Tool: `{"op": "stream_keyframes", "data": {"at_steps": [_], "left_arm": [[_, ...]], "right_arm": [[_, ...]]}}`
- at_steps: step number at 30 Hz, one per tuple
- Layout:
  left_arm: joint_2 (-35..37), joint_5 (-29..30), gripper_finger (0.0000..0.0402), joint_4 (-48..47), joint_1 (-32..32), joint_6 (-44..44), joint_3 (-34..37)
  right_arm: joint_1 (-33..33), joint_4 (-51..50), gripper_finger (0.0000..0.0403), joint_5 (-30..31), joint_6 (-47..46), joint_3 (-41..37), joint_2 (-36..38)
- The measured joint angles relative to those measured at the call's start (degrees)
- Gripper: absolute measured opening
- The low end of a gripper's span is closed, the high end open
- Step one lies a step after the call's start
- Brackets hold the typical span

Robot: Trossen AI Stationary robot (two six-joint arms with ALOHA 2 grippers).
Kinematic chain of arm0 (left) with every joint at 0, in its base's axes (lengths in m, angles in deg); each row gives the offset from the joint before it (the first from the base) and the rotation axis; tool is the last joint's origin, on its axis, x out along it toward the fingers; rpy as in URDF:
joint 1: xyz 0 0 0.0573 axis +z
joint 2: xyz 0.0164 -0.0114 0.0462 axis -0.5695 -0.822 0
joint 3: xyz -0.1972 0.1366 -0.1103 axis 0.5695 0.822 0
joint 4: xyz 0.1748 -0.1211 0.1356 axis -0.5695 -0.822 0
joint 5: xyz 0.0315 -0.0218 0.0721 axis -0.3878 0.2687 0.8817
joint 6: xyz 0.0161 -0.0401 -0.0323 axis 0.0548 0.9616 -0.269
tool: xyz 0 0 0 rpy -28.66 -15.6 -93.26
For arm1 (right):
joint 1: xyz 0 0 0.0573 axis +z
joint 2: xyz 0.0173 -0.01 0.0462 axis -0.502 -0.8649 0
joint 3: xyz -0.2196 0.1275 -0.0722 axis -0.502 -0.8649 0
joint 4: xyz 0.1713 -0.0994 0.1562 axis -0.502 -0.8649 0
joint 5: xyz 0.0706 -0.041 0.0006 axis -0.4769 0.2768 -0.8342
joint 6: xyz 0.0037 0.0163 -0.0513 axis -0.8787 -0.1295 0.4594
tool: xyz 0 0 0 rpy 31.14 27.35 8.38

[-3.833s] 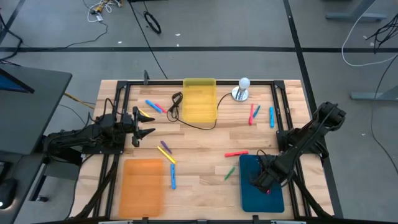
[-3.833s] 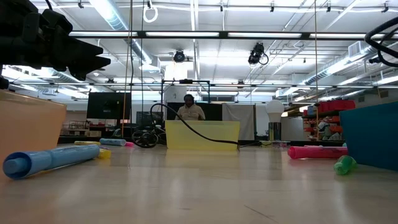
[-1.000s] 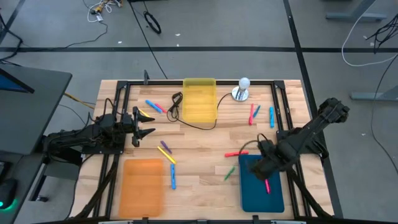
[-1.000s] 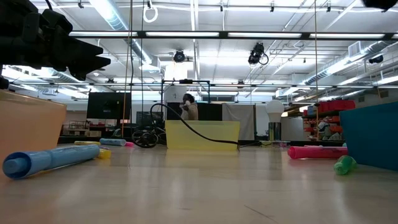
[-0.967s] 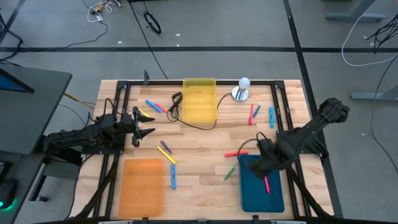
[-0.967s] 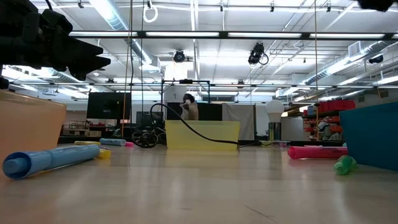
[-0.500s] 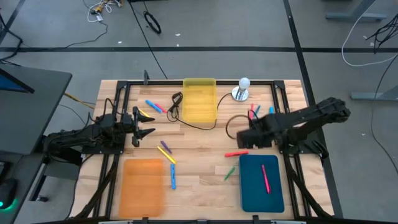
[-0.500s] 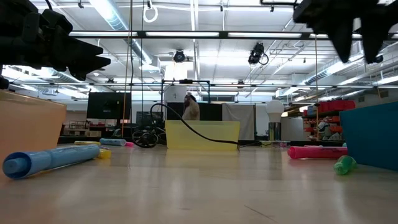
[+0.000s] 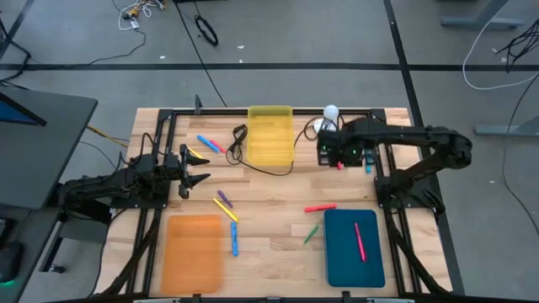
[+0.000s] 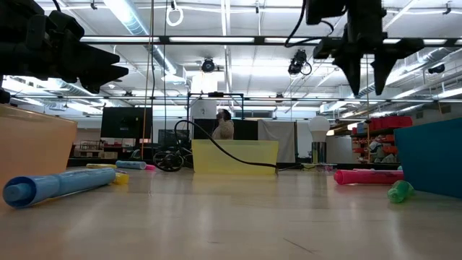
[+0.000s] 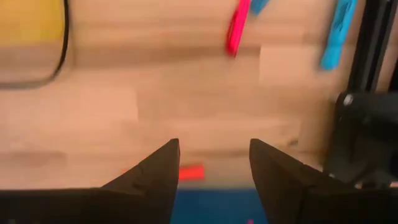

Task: Pick & Place Markers
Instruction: Put the pink highlighter pen into the blue bin

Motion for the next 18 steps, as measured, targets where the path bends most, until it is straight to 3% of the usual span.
{"op": "stream_keyframes", "data": {"at_steps": [18], "left_arm": [[0.0, 0.0, 0.0238, 0.0, 0.0, 0.0, 0.0]], "right_arm": [[-25.4, 4.1, 0.0194, 1.1, 20.4, 0.0, -0.1]]}}
